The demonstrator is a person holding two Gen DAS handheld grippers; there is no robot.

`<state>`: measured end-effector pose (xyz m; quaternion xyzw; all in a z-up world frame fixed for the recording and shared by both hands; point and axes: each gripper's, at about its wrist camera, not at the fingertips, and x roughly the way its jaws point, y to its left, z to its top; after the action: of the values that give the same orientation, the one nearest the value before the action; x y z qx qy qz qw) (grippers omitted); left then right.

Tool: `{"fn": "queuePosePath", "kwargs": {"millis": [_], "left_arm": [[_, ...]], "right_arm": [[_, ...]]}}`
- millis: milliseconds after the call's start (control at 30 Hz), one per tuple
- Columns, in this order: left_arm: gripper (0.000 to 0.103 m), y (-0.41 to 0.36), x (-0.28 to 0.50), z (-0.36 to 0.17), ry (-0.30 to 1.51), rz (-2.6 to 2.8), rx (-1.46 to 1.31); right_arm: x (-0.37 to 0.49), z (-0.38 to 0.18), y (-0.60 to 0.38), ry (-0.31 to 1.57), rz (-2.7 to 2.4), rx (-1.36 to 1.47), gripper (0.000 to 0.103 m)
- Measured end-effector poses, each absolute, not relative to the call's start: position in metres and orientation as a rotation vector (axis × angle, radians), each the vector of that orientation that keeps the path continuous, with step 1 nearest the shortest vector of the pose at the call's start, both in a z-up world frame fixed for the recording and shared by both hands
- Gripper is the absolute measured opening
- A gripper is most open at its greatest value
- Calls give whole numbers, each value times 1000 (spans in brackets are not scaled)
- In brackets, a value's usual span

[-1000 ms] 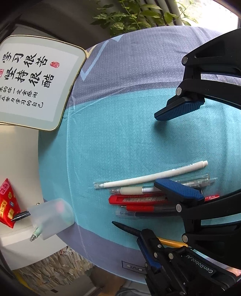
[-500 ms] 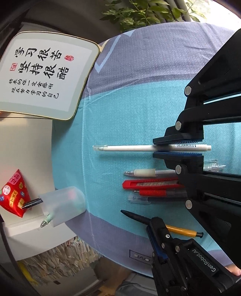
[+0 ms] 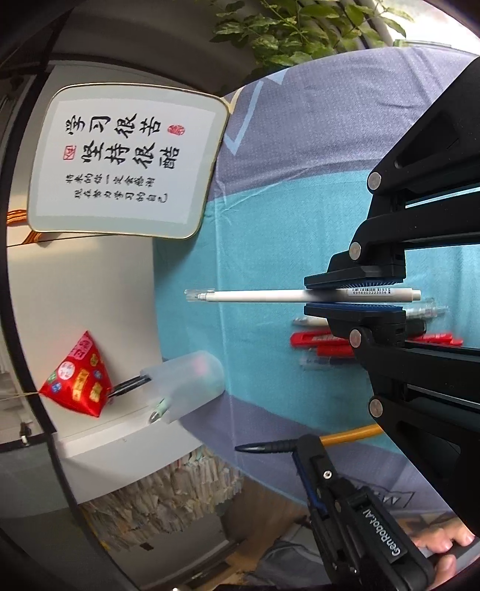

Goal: Organize stationery
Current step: 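Lift both held pens and carry them over the clear cup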

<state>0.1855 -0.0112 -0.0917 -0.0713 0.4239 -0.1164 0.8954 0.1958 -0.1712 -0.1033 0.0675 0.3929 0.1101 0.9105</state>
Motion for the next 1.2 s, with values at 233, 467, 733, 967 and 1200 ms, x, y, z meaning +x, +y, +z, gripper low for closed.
{"fn": "queuePosePath", "kwargs": {"millis": [233,467,733,967,1200], "left_arm": [[7,3,182,-58,773,-229,-185],[8,14,203,-29,746,-227,-192],[8,25,245,7,601,-181,-181],[8,33,295,12,504,-182,-204],[8,37,325,-9,505,-230,-227]], "right_arm": [[190,-82,-171,687,276,214,8],[189,-65,-168,608,297,320,8],[191,-65,-165,588,323,367,8],[189,-62,-173,524,344,433,8],[188,-62,-177,466,396,493,8]]}}
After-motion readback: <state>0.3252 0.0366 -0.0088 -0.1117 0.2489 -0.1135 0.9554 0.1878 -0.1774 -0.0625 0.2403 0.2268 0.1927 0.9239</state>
